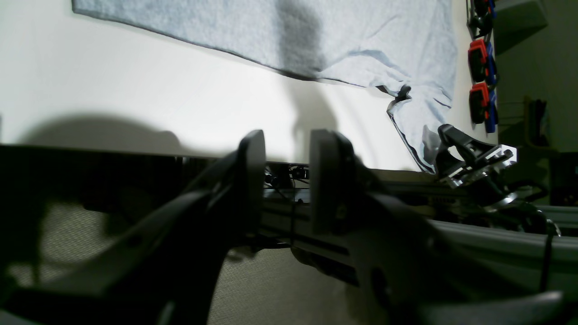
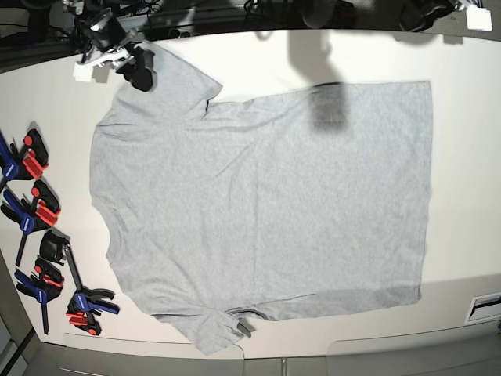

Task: Fold the T-shirt properly
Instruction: 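Move both grippers down to the shirt's shoulder corners, then grasp the shoulder corners and pull the shirt toward the robot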

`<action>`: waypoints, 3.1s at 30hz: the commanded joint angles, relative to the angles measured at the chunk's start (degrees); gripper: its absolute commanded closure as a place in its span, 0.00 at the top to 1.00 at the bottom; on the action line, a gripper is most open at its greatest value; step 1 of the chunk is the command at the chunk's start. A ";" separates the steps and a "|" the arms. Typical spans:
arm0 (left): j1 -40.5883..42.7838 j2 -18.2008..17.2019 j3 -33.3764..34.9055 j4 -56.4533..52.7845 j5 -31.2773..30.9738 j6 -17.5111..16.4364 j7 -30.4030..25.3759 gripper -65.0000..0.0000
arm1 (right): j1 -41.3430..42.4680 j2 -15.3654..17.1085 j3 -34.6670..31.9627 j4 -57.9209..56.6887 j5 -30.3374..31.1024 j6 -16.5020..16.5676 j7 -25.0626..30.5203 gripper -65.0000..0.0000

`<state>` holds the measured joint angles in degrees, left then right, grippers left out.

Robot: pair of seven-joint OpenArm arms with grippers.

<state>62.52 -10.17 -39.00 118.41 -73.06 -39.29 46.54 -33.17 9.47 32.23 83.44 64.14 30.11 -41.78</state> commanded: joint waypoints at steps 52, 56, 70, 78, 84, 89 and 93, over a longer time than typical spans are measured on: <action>-34.01 -9.60 -0.28 -40.79 14.12 10.43 -2.67 0.41 | -0.66 -2.21 0.00 0.33 -2.58 -0.02 -2.19 0.00; -34.80 -9.84 -0.28 -41.92 12.31 10.38 -1.09 0.40 | -0.66 -2.21 0.00 0.33 -2.60 -0.02 -2.19 0.00; -35.98 -9.81 5.79 -41.92 10.34 10.38 4.70 0.40 | -0.66 -2.19 0.00 0.33 -2.56 -0.04 -2.19 0.00; -38.86 -9.57 9.53 -41.86 14.60 10.38 4.83 0.36 | -0.66 -2.19 0.00 0.33 -2.58 -0.02 -2.16 0.00; -38.84 -9.57 9.44 -41.86 14.97 10.36 3.50 0.00 | -0.66 -2.21 0.00 0.33 -2.40 -0.02 -2.14 0.00; -38.84 -9.57 9.42 -41.86 14.99 10.36 2.91 0.00 | -0.66 -2.21 0.00 0.37 -2.43 -0.02 -2.16 0.00; -38.66 -9.57 9.31 -41.83 15.15 9.05 3.17 0.00 | -1.18 -2.21 0.09 1.49 -2.47 0.15 -2.56 0.00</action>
<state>23.31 -19.38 -29.61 76.49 -58.83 -30.70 48.42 -33.63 6.83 32.01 84.25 62.33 30.24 -43.64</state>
